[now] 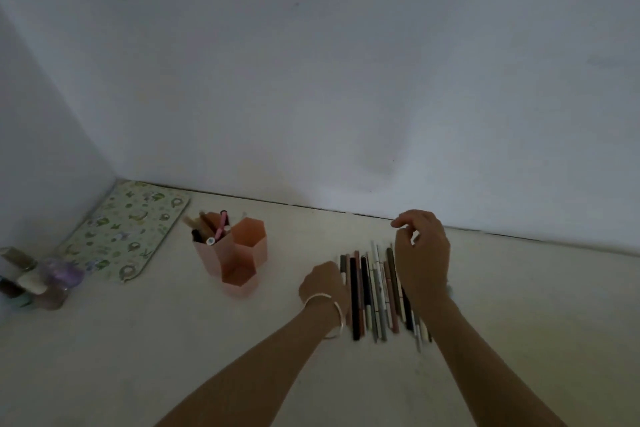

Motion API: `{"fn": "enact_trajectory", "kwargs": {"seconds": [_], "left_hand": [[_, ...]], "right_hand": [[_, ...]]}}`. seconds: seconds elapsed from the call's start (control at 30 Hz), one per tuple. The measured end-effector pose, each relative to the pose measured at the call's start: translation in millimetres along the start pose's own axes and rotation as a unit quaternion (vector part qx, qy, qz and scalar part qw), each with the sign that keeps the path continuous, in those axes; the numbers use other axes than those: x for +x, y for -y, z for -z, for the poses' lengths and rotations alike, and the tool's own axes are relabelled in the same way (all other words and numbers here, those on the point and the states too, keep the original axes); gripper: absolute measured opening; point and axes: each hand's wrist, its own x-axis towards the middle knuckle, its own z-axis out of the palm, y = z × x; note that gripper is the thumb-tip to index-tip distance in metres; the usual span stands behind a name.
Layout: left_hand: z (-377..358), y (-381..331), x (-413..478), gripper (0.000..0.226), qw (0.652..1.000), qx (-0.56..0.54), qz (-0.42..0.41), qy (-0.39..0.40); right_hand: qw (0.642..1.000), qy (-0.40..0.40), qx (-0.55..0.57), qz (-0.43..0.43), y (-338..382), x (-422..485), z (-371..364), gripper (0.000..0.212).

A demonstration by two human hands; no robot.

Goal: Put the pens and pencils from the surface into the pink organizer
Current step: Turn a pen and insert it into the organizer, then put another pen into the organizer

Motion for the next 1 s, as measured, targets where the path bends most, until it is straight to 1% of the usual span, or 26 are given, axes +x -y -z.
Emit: {"fn": "enact_trajectory", "kwargs": {"seconds": [0.17,0.23,0.3,0.4,0.47,0.53,0.57,0.63,0.67,0.73,0.83,0.9,1.0], "left_hand": [[3,-2,6,0.021,0.995,-0.077,0.05,0.03],[13,-2,6,0.02,0.992,-0.112,0.049,0.029],[32,-6,2,0.013,0.985,-0.172,0.013,-0.022],[81,-14,-12,0.008,0.953,-0.266,-0.057,-0.133],[118,-16,-24,0.01,0.929,-0.315,-0.092,-0.17],[154,-13,-36,0.013,0.906,-0.361,-0.112,-0.189],[168,-10,-41,0.014,0.896,-0.384,-0.115,-0.194],[193,1,-47,0.012,0.882,-0.41,-0.11,-0.205],[204,11,-50,0.01,0.877,-0.415,-0.104,-0.217],[220,31,-51,0.01,0.867,-0.424,-0.089,-0.247],[233,62,-51,0.012,0.852,-0.432,-0.06,-0.289],[235,78,-53,0.012,0.848,-0.429,-0.044,-0.308],[235,92,-54,0.005,0.839,-0.435,-0.039,-0.324]], "right_hand": [[0.997,0.058,-0.002,-0.05,-18,-14,-3,0.025],[0.994,0.079,0.007,-0.071,-19,-18,-12,0.025],[0.989,0.124,-0.014,-0.084,-18,-20,-24,0.021],[0.96,0.247,-0.108,-0.075,-16,-28,-51,0.01],[0.934,0.302,-0.182,-0.056,-12,-38,-67,0.014],[0.913,0.332,-0.236,-0.034,-8,-48,-78,0.01],[0.903,0.343,-0.258,-0.023,-6,-52,-82,0.012],[0.888,0.354,-0.292,-0.009,-4,-58,-90,0.026],[0.887,0.346,-0.305,-0.005,-1,-61,-93,0.031],[0.892,0.317,-0.323,-0.008,2,-64,-95,0.034],[0.9,0.282,-0.329,-0.044,3,-64,-91,0.031],[0.894,0.293,-0.334,-0.059,1,-64,-90,0.026],[0.889,0.312,-0.332,-0.044,-3,-63,-91,0.019]]}}
